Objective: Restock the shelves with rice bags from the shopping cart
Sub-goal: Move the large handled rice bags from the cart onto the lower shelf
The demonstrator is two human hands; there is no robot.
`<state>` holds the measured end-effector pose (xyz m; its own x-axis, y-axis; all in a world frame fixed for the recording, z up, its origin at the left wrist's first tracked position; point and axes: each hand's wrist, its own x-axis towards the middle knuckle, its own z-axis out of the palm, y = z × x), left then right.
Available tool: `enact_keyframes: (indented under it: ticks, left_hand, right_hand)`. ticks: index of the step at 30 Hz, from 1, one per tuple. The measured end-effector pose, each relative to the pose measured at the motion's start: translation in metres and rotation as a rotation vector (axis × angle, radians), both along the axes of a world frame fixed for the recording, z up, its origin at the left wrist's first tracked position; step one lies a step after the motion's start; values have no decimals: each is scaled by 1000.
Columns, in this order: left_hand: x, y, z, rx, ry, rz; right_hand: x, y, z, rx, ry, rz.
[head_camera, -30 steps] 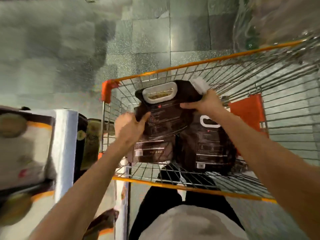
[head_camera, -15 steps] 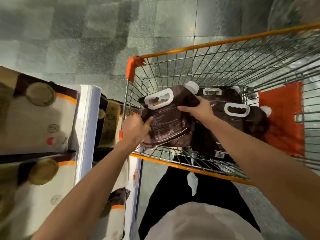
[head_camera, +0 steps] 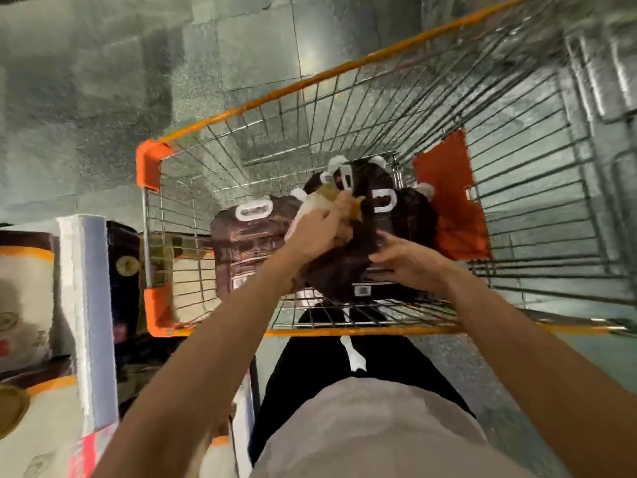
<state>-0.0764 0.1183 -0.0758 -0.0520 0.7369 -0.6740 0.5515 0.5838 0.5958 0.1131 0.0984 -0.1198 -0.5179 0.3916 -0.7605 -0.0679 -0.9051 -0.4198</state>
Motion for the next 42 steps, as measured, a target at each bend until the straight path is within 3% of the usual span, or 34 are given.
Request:
enact_keyframes:
  ticks: [3,7,9,15,22,25,29,32,35,38,42]
  left_hand:
    - [-13,3,-36,10,58,62]
    - [-25,-2,-59,62,169,116]
    - [-31,-3,-66,29,188,96]
    - [-50,7,-78,-76,103,-10]
    - [-57,28,-111,-306,-89,49]
    - [-58,31,-114,-440,-199,136]
    - [-61,30,-130,-538,-324,166]
    - [-70,39,-144,-589,-454,135]
    - [-83,49,-150,-734,-422,-97]
    - [-78,48,-144,-729,-374,-261]
    - [-77,39,-122,-652,-380,-233]
  right_hand:
    - [14,4,-2,34,-121,118]
    - [0,4,-21,165,-541,-21]
    - [0,3,-31,253,-659,-31]
    - [23,14,-48,216,-754,-41]
    - [35,3,-71,-15,-897,-223]
    - [20,1,-70,-109,-864,-138]
    - [-12,-15,-65,-297,-740,-234]
    - [-20,-22,-74,-349,-757,-223]
    - [-17,-21,-71,-322,-798,-142]
    - [-16,-17,-55,-187,-824,-163]
    - [-15,-18,-37,11,-774,-242]
